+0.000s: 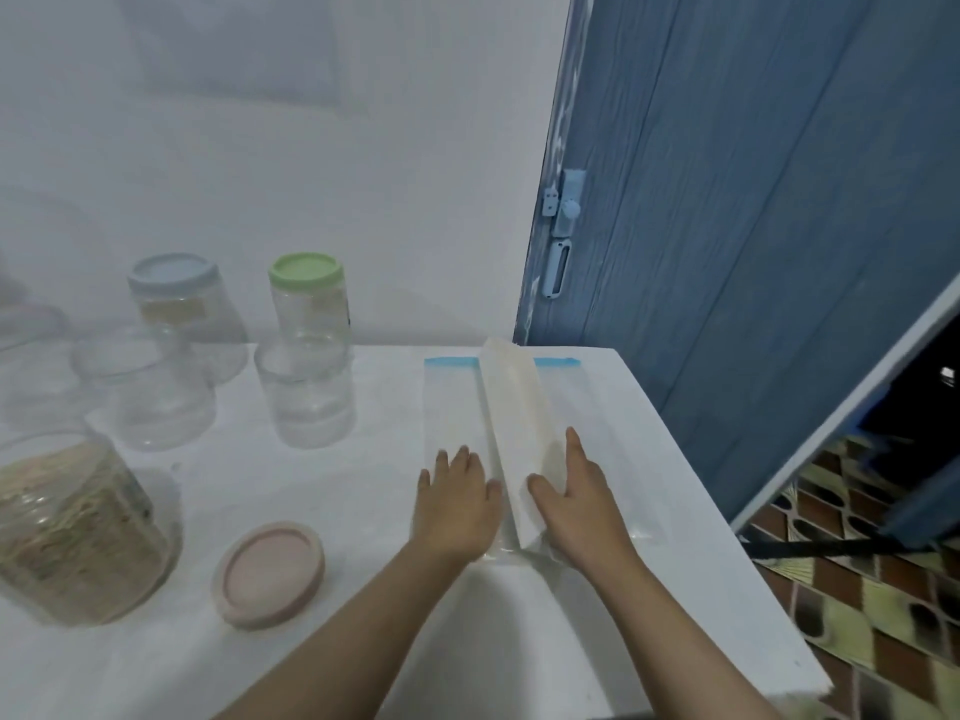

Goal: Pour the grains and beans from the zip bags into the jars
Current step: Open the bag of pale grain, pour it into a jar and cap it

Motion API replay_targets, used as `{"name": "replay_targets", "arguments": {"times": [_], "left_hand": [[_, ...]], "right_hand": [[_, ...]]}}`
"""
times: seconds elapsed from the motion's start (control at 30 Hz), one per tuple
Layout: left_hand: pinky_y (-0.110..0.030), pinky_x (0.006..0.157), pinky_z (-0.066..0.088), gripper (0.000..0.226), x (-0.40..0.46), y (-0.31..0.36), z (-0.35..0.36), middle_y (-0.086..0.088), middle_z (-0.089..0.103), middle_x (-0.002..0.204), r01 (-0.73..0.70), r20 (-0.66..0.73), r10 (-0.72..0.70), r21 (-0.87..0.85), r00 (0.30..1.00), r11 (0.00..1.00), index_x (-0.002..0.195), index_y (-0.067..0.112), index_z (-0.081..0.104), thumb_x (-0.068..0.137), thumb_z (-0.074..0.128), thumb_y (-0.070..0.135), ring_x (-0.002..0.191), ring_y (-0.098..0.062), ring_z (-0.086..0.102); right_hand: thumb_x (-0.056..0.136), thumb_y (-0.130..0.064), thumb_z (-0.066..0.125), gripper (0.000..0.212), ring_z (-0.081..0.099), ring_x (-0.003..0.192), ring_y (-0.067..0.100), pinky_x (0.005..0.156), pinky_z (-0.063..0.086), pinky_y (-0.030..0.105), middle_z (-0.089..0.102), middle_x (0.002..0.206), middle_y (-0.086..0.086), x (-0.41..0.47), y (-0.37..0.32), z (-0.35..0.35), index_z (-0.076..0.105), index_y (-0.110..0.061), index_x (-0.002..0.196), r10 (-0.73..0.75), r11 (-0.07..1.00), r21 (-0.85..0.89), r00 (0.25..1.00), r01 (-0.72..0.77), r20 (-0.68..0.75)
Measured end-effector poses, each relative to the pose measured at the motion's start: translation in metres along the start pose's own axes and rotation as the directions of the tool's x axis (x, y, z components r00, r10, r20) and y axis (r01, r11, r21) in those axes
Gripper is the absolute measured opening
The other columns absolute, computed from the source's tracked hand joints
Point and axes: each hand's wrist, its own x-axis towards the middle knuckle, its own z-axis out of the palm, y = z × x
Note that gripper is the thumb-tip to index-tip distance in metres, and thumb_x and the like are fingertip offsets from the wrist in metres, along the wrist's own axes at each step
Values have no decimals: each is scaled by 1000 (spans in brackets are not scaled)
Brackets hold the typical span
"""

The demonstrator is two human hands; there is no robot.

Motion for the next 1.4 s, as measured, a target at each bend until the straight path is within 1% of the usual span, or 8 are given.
{"name": "replay_targets", "arguments": {"times": [0.2,0.57,0.73,0.87,1.03,1.13,1.3,1.4], "left_hand": [[-41,123,-7,60,8,-13,17,-4,-12,166,39,-19,-36,210,999,977,157,9,-3,107,13,39,152,-22,-12],[-49,121,-10,61,24,-25,6,-2,-9,166,-1,-67,18,244,998,970,158,10,-2,107,13,40,152,-23,-12],[-46,122,-11,58,-4,-38,-18,1,-6,167,-34,-133,39,35,990,999,158,15,3,108,18,39,153,-21,-10],[-39,121,-11,54,-53,-56,-65,5,4,166,-64,-310,16,-148,951,987,157,20,20,106,34,33,153,-19,-1],[-26,113,-19,67,-121,-93,-132,7,20,163,-89,-494,3,-151,870,985,153,20,33,91,25,45,152,-15,7],[-31,114,-18,72,-146,-123,-160,6,25,161,-23,-519,-22,-80,855,997,151,18,37,86,24,45,152,-18,9],[-53,118,-12,53,-165,-181,-190,5,18,163,147,-466,-120,21,876,989,148,27,41,100,28,44,152,-24,-4],[-57,118,-6,49,-170,-207,-196,2,12,164,126,-423,-118,-9,898,992,147,31,42,101,36,47,152,-27,-7]], "right_hand": [[97,-50,47,81,41,137,27,109,40,40,14,164,2,17,5,11,-2,-29,158,-69,912,-405,998,59,-10],[99,-54,41,76,35,140,31,110,35,42,10,166,5,53,-7,20,2,-27,159,-97,862,-499,995,89,9],[102,-50,40,71,15,150,27,121,13,43,8,166,2,20,-15,18,5,-28,159,-208,907,-392,973,154,-98],[101,-37,50,57,36,138,14,117,29,36,37,153,-9,-21,-42,28,28,-33,154,-294,956,-48,946,291,-135],[100,-28,54,46,42,129,7,111,35,28,41,134,-21,-48,-90,57,44,-37,144,-408,912,44,913,408,-10],[98,-28,56,43,39,132,11,110,31,26,41,134,-16,-55,-115,84,49,-34,141,-441,897,24,894,440,76],[91,-59,57,66,28,142,30,115,26,41,18,159,-3,-70,-134,142,32,-43,150,-194,925,-229,896,302,398],[84,-69,58,81,23,143,34,114,24,45,8,163,0,-83,-136,177,22,-45,152,-82,849,-441,898,289,432]]}}
